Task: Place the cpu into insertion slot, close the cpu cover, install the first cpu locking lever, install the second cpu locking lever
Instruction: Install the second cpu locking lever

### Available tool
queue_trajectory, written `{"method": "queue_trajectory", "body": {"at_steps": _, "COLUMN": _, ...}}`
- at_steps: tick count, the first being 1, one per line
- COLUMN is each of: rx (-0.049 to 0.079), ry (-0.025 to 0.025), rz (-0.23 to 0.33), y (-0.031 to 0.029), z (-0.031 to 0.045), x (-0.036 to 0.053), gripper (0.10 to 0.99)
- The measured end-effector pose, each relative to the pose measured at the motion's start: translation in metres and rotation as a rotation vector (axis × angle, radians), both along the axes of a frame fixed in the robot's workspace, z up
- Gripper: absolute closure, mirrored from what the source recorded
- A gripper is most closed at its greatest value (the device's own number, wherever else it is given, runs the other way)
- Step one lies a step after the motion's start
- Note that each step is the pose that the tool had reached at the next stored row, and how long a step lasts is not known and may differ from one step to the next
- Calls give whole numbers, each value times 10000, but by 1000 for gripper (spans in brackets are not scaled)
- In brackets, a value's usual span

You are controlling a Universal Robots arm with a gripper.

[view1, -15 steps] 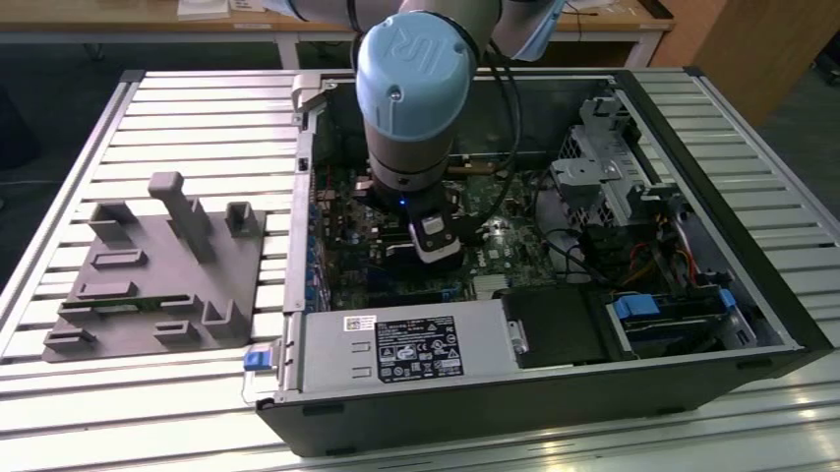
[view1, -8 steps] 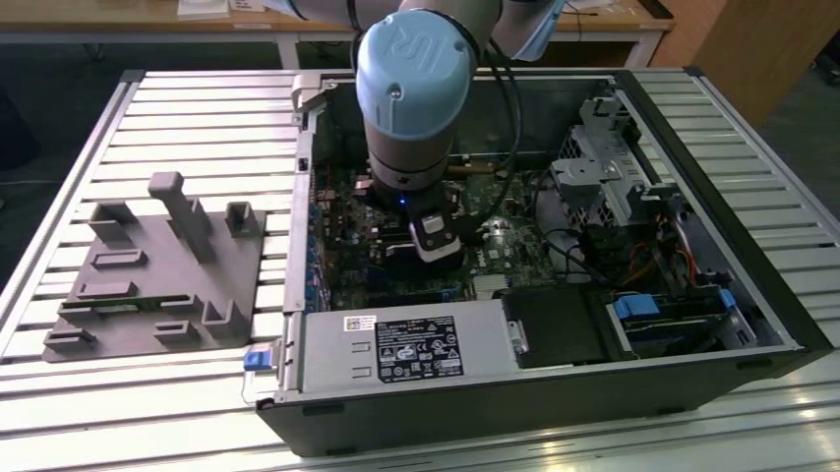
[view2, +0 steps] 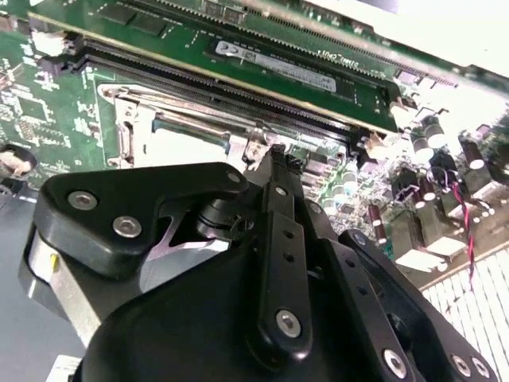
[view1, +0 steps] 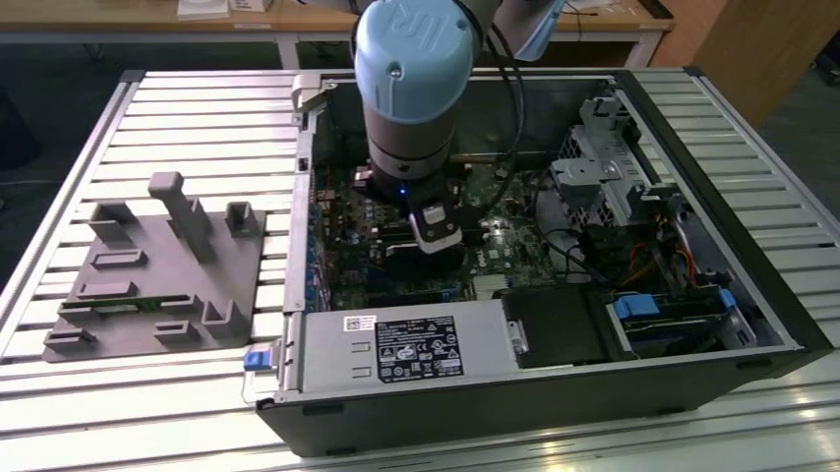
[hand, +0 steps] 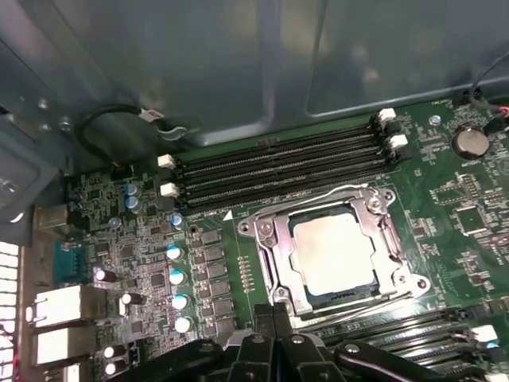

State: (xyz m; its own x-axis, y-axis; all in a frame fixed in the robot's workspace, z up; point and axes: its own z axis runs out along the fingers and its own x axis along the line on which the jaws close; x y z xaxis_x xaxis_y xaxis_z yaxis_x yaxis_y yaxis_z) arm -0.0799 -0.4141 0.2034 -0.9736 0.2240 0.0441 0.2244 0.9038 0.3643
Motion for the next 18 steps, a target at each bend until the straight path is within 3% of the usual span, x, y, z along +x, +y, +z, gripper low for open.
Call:
{"method": "queue_trajectory", "body": {"at_steps": 6, "rx": -276, "ry": -1, "rz": -54, "y": 0, "z": 92, "x": 0, "gripper": 980}}
{"method": "queue_trajectory", "body": {"at_steps": 13, "rx": -1124, "ry": -10, "rz": -252, "y": 0, "z": 106, "x": 2, "gripper": 980}}
{"method": "queue_trajectory", "body": {"at_steps": 18, "rx": -1147, "ry": -10, "rz": -256, "y": 1, "z": 106, "x": 2, "gripper": 980}}
